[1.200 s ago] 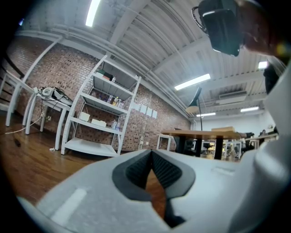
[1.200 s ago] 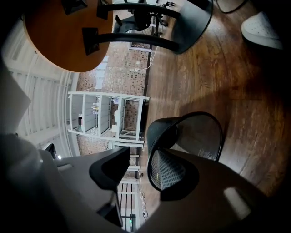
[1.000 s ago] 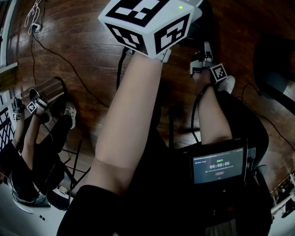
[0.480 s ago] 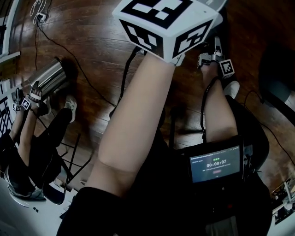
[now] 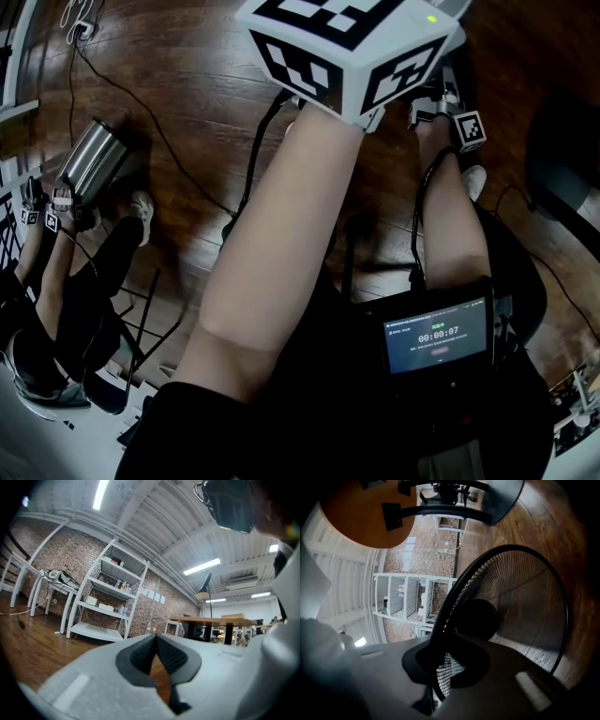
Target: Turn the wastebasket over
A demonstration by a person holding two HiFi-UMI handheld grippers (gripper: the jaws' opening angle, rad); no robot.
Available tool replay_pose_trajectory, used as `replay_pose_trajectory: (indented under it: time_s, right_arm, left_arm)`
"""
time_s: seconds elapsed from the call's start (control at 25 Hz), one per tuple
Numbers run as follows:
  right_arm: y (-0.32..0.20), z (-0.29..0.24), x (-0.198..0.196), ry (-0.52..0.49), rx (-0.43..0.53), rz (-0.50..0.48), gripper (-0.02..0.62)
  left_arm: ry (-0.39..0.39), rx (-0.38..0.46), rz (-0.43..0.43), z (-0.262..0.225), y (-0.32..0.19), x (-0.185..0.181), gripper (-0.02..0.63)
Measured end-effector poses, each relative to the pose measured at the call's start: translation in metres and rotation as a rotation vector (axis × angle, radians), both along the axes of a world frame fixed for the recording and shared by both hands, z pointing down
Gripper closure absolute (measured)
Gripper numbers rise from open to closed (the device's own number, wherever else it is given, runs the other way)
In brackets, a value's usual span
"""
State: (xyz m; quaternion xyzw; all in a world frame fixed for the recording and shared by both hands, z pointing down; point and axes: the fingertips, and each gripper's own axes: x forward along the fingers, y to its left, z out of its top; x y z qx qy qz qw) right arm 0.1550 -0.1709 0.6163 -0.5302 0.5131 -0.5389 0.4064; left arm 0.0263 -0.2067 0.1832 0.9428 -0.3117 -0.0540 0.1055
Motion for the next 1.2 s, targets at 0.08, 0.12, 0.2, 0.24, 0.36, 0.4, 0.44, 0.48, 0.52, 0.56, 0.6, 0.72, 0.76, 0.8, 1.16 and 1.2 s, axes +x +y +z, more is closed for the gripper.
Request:
replay_pose_trajectory:
  time_s: [0.08,0.12,0.2,0.24,0.36,0.4,0.44,0.48,0.52,0.56,0.6,0.72,0.76,0.8,1.16,1.2]
  right_arm:
    - [-0.002,0.004,0.001,0.079,-0.018,-0.074,0.583]
    - [-0.004,0.006,0.004,0.126,-0.017,-0.119,0.583]
    - [-0.006,-0.004,0.006,0.202,-0.01,-0.197,0.583]
    - [-0.007,-0.012,0.005,0.233,-0.011,-0.232,0.583]
    - [-0.013,-0.026,0.002,0.36,-0.031,-0.375,0.583]
    - [-0.016,-0.029,0.001,0.416,-0.045,-0.437,0.583]
    - [-0.019,-0.031,0.001,0.477,-0.063,-0.503,0.583]
    - [-0.022,-0.033,0.001,0.545,-0.085,-0.575,0.584]
    - [-0.024,-0.035,0.001,0.622,-0.107,-0.656,0.584]
    - [-0.026,-0.036,0.0,0.705,-0.127,-0.742,0.585]
    - [-0.028,-0.037,0.0,0.79,-0.143,-0.827,0.586]
    - [-0.029,-0.038,-0.007,1.051,-0.179,-1.105,0.584]
    - [-0.028,-0.036,-0.01,1.143,-0.189,-1.201,0.584]
    - [-0.027,-0.032,-0.013,1.235,-0.194,-1.299,0.584]
    - [0.019,0.01,-0.056,1.662,-0.217,-1.887,0.581]
    - [0.027,0.014,-0.063,1.661,-0.218,-1.927,0.581]
  left_arm:
    - [0.005,-0.001,-0.003,0.003,0.0,-0.001,0.603]
    - [0.007,0.0,-0.003,0.004,0.0,-0.002,0.603]
    - [0.011,0.005,-0.004,0.003,0.002,-0.005,0.603]
    - [0.012,0.007,-0.005,0.001,0.003,-0.007,0.603]
    - [0.005,0.01,-0.013,0.002,0.004,-0.016,0.603]
    - [0.004,0.009,-0.017,0.003,0.003,-0.019,0.603]
    - [0.006,0.008,-0.022,0.004,0.003,-0.021,0.603]
    - [0.01,0.008,-0.027,0.004,0.002,-0.024,0.603]
    - [0.016,0.008,-0.032,0.003,0.001,-0.026,0.603]
    - [0.022,0.008,-0.035,0.002,0.001,-0.028,0.603]
    - [0.026,0.008,-0.037,0.002,0.001,-0.029,0.603]
    - [0.031,0.011,-0.038,-0.002,0.001,-0.03,0.603]
    - [0.032,0.012,-0.037,-0.003,0.001,-0.031,0.603]
    - [0.032,0.014,-0.04,-0.003,0.001,-0.031,0.603]
    - [0.024,0.018,-0.055,-0.001,-0.002,-0.033,0.603]
    - [0.023,0.017,-0.055,-0.001,-0.002,-0.033,0.603]
